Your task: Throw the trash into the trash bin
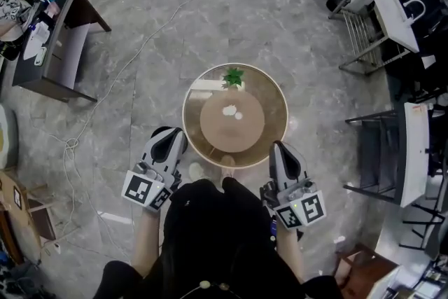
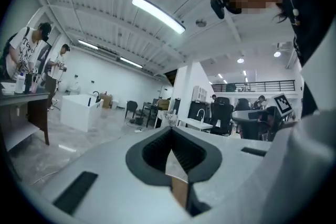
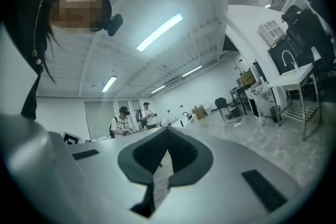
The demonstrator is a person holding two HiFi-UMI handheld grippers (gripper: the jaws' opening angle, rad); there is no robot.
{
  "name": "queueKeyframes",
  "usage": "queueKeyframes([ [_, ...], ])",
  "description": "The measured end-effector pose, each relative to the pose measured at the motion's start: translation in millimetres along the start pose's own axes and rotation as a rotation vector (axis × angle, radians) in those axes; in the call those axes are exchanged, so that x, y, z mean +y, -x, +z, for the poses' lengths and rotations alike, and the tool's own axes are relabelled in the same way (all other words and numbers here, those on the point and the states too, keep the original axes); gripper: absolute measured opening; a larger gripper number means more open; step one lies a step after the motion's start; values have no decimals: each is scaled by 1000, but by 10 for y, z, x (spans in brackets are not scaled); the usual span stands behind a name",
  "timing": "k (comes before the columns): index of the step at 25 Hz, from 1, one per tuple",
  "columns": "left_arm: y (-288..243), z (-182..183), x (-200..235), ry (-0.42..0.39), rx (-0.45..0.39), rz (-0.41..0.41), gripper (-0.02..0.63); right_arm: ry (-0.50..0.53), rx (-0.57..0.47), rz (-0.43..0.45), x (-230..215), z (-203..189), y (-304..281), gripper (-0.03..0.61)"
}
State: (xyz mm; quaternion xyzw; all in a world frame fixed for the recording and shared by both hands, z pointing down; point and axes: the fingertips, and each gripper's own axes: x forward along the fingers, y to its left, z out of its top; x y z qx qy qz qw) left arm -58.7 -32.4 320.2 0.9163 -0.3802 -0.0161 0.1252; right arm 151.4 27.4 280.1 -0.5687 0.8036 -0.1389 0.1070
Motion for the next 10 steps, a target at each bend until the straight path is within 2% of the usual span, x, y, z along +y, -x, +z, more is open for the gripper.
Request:
queueKeyframes([
  [5, 53, 266, -165, -22, -54, -50, 3, -10, -23, 6, 8, 98, 61, 2],
  [10, 61, 338, -277, -26, -43, -107, 3, -23, -27, -16, -10, 77, 88, 3],
])
